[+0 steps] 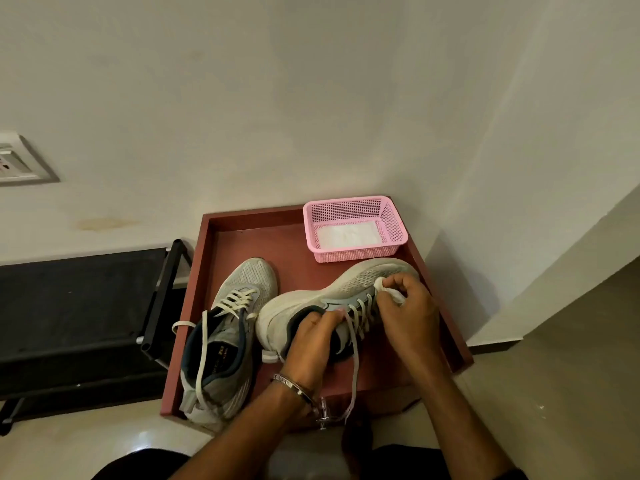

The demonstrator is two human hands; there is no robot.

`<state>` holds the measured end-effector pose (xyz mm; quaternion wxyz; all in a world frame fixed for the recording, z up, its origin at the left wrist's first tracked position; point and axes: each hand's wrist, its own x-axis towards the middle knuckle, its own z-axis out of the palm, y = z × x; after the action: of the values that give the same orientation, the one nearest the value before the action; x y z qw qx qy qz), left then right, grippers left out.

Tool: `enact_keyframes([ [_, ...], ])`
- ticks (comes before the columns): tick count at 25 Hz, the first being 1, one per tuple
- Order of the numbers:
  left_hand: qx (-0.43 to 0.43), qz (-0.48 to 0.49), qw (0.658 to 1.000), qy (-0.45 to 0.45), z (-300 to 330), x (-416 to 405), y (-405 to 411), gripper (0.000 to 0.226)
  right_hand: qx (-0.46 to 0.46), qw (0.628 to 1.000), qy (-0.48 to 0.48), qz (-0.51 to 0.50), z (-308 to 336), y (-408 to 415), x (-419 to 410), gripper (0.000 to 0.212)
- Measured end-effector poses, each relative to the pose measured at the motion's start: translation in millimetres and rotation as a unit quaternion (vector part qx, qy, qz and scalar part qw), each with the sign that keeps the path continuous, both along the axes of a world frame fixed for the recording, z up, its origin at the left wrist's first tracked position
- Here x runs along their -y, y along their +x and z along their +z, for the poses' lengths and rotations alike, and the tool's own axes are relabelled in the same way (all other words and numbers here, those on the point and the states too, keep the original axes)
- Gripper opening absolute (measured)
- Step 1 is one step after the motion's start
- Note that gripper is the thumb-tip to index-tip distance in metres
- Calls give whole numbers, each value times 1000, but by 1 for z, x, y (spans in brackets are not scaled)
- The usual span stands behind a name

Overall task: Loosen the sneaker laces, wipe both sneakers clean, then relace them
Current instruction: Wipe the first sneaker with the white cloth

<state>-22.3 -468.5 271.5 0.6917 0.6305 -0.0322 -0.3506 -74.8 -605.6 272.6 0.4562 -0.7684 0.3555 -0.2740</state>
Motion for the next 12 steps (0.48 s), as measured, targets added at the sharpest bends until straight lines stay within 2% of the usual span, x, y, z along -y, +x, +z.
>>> enact_keyframes([
  [3,18,21,998,53,-6,-1,-5,32,-14,1000,0,3,-1,-5,0,12],
  [5,-18,16,999,21,-11,-1,-6,39,-5,1000,-19,-14,1,-6,0,15],
  [8,-71,24,997,-26,-15,0,-5,31,3,998,-40,-39,0,-4,2,17],
  [12,-120,21,992,-46,-23,1,4,31,-4,995,-96,1,-8,0,-10,21],
])
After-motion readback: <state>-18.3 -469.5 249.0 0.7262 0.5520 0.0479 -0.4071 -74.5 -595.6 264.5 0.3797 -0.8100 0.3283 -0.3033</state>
